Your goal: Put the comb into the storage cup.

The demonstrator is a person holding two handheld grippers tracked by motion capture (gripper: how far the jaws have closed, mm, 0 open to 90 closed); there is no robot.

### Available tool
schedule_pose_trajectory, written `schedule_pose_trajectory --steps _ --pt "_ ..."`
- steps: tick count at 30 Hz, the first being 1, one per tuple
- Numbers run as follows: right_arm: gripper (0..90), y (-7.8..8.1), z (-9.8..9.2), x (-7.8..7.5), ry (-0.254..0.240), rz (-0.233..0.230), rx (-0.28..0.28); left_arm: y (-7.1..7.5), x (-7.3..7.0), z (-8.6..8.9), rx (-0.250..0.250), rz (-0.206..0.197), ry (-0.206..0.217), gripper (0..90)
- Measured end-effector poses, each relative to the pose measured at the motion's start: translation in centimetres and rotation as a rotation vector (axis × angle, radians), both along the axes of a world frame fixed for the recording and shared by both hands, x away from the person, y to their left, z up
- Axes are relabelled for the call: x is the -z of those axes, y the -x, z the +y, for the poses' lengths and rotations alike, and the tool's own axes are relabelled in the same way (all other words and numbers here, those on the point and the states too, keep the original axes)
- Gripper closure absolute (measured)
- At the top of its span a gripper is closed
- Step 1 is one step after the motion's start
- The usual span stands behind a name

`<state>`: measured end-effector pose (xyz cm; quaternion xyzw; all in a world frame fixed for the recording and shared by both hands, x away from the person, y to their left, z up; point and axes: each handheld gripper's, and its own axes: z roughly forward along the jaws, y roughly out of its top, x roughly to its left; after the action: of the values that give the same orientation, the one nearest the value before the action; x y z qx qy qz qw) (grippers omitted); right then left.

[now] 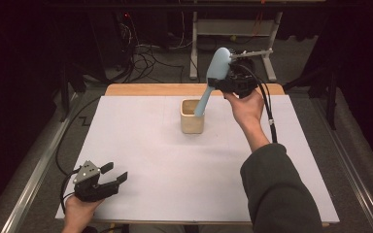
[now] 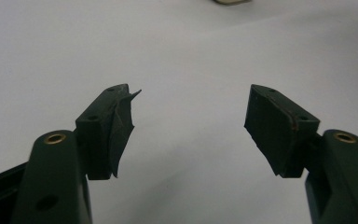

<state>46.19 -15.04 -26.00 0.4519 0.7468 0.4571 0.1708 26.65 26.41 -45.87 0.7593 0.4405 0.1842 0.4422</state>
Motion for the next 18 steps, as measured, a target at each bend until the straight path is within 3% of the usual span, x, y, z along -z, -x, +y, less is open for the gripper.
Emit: schedule_pose_trajectory --steps 18 --pt "52.8 -1.06 0.48 0.69 0.008 0.007 0.026 -0.02 0.00 -0.03 0.004 0.000 0.000 32.5"
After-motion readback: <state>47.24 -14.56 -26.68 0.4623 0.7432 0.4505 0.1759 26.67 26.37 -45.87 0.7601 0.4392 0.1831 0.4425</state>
